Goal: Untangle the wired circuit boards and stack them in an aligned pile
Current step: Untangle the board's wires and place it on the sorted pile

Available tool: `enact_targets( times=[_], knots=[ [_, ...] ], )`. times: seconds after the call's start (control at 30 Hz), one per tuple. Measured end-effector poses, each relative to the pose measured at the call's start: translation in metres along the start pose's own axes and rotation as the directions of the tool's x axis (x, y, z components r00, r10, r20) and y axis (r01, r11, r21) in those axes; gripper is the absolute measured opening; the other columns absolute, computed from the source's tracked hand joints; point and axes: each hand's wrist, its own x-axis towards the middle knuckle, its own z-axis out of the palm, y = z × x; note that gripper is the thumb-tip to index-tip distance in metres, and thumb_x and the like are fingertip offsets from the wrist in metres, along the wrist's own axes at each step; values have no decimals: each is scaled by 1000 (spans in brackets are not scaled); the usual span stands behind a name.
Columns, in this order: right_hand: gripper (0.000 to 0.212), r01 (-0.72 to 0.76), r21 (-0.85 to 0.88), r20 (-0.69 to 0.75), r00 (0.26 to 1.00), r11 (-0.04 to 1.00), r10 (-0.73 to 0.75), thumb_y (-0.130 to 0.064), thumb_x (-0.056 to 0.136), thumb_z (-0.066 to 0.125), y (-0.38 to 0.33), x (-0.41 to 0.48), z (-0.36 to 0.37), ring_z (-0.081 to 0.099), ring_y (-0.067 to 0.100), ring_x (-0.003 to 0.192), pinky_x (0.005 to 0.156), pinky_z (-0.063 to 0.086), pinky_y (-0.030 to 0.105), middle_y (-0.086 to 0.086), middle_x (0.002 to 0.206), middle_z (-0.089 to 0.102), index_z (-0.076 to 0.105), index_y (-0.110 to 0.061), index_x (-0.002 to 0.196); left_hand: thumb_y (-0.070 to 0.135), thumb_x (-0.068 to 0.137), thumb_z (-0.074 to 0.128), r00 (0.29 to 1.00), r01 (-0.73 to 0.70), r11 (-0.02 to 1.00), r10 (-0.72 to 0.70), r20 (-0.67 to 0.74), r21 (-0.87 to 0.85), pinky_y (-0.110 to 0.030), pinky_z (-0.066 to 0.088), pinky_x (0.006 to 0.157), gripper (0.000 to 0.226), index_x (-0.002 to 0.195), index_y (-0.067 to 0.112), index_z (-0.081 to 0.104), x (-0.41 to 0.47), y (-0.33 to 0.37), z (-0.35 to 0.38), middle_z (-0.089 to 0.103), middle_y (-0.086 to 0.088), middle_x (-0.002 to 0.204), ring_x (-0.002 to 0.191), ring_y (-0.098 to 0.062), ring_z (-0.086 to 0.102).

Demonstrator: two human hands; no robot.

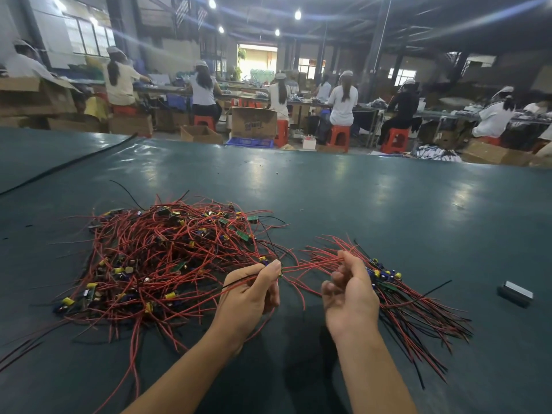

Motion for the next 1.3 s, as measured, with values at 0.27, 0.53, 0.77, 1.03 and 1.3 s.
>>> enact_targets(
  times=[0.27,0.53,0.77,1.03,1.3],
  knots=[
    [13,-83,111,109,992,990,71,-29,93,64,-15,6,-7,42,1,39,34,31,14,-10,65,50,65,-19,86,46,85,65,999,-22,1000,22,29,11,-23,38,48,48,48,16,58,-2,1,1,56,-9,52,48,-19,46],
    [63,-17,-463,291,942,886,170,-65,59,69,22,-26,8,58,7,56,50,40,22,-7,79,73,75,-16,99,48,82,62,990,-77,995,84,-109,71,-21,42,48,36,64,17,64,6,-2,-11,61,-3,59,50,-11,53],
    [23,-33,-439,333,922,898,196,-33,85,70,26,-35,12,64,26,79,70,49,36,12,85,71,75,-11,87,57,79,68,943,-332,824,273,192,459,-35,51,55,38,82,19,63,5,-15,-16,65,3,69,57,-14,60],
    [27,-66,-301,300,940,951,160,-28,102,48,-48,-7,14,65,15,48,48,57,28,-1,58,65,58,-15,80,37,91,64,814,-575,431,219,537,695,-28,49,78,54,141,37,43,4,-16,-26,60,16,99,83,-7,56],
    [28,422,-905,425,885,-58,-190,-35,96,59,-95,36,16,53,16,37,49,49,27,3,66,65,69,-12,83,23,81,75,818,-544,209,347,458,813,-35,51,73,29,109,19,71,4,-14,-26,67,5,98,87,-19,64]
  ],
)
